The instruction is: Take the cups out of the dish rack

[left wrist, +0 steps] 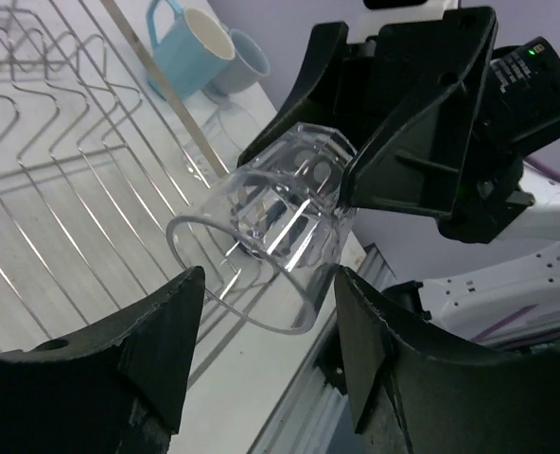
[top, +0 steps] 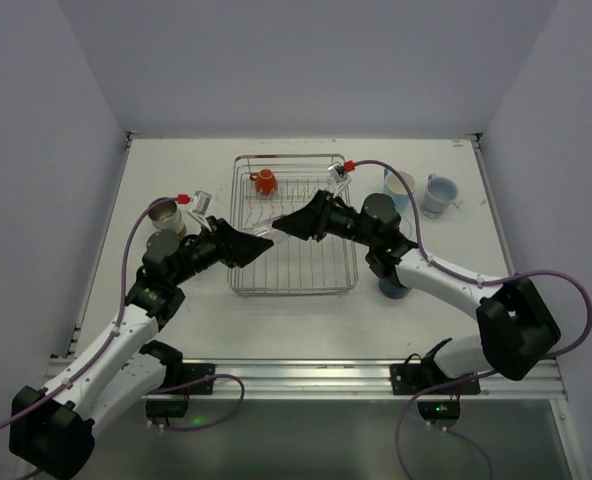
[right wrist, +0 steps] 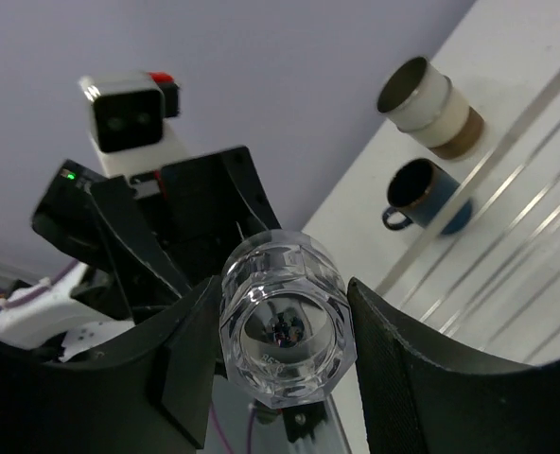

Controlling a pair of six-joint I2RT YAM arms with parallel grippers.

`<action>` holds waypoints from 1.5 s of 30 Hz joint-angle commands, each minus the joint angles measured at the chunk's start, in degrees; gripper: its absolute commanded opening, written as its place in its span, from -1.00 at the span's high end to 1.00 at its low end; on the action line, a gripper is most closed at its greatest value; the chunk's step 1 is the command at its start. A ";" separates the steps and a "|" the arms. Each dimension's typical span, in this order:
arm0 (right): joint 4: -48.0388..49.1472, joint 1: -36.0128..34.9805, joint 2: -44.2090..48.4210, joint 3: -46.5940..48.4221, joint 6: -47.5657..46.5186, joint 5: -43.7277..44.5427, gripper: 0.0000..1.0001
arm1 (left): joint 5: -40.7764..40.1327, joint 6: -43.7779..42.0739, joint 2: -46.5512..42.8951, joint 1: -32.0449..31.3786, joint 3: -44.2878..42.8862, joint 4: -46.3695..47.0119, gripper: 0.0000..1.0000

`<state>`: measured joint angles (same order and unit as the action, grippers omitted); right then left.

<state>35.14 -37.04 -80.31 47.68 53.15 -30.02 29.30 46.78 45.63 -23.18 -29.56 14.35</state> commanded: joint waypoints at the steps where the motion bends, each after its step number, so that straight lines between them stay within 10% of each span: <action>1: 15.83 -0.76 -1.76 -1.27 7.48 -4.43 0.71 | 2.08 6.30 1.04 -0.46 1.79 10.52 -0.20; 8: 24.89 -2.25 -7.48 -2.15 14.27 -6.28 0.70 | -0.11 6.04 0.87 -0.90 1.88 12.37 0.26; 12: 26.47 -3.13 -8.72 -2.24 15.67 -5.93 0.68 | -0.82 2.97 1.74 -0.90 -0.58 8.88 0.84; 17: 27.54 -2.96 -5.58 -4.96 14.98 -3.92 -0.59 | -10.44 -6.23 -0.88 -0.90 -8.19 -10.65 1.00; 20: 26.48 -1.73 -2.40 -7.68 14.01 -2.68 -0.98 | -22.03 -13.88 -1.86 -0.90 -16.63 -26.25 1.00; 31: 11.21 0.65 13.58 -15.25 4.44 1.71 -0.98 | -47.14 -22.26 5.00 2.16 -26.60 -60.57 1.00; 45: -25.55 0.65 33.20 -9.89 -18.86 9.54 -0.98 | -34.66 -23.32 17.28 25.99 -22.56 -55.40 1.00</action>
<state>17.96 -36.47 -49.43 35.27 40.82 -22.52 -7.79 23.86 59.46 0.25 -53.04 -43.51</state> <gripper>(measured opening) 0.990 0.106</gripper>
